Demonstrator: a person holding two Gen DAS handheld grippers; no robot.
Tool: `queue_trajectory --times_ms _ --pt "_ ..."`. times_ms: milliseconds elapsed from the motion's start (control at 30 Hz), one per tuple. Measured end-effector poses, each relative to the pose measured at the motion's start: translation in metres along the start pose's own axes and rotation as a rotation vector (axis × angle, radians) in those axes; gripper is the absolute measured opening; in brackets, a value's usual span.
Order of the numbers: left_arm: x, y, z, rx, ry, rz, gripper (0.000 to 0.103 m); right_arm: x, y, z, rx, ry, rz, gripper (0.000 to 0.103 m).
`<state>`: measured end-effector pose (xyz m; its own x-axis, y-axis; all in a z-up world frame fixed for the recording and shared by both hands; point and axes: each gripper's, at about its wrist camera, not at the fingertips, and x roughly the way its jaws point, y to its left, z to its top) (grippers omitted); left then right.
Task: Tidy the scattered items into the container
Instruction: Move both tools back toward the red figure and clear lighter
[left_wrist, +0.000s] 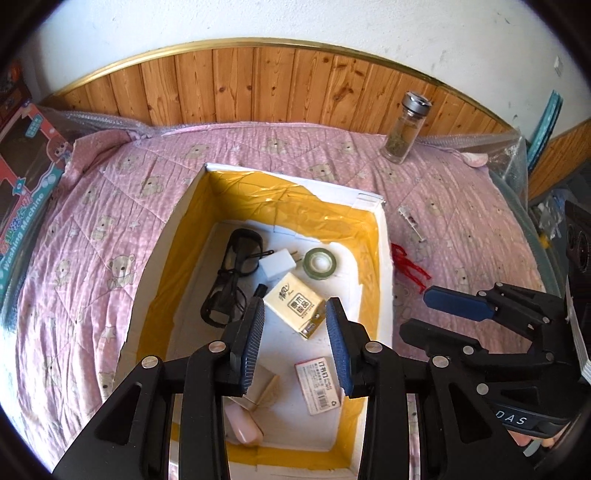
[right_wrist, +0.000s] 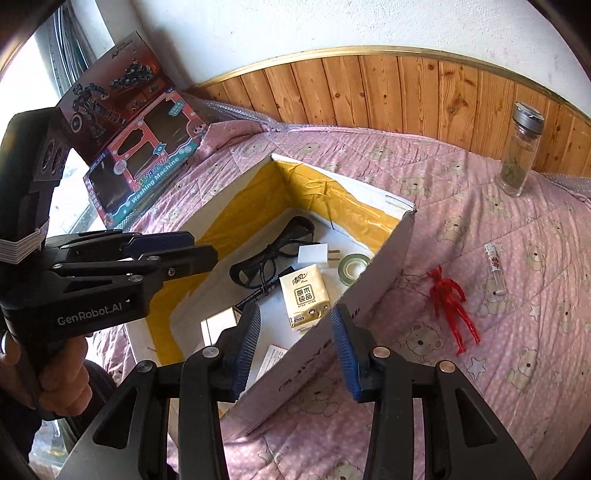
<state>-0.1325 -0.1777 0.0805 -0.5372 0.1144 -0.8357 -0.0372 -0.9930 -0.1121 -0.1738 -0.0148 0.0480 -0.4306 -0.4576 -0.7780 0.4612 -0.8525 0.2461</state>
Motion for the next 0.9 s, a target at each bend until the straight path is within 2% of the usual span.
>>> queue_trajectory --times_ms 233,467,700,900 --pt "-0.028 -0.042 -0.015 0.048 -0.034 -0.012 0.037 -0.032 -0.015 -0.025 0.01 -0.039 -0.015 0.042" --pt "-0.038 -0.077 -0.023 0.066 -0.028 -0.057 0.037 -0.059 -0.05 -0.053 0.087 -0.069 -0.017 0.042" --pt "-0.02 -0.121 -0.032 0.084 0.015 -0.119 0.038 -0.071 -0.1 -0.081 0.191 -0.074 -0.039 0.042" --pt "0.008 -0.158 -0.029 0.097 0.053 -0.155 0.038 -0.073 -0.136 -0.09 0.252 -0.075 -0.062 0.042"
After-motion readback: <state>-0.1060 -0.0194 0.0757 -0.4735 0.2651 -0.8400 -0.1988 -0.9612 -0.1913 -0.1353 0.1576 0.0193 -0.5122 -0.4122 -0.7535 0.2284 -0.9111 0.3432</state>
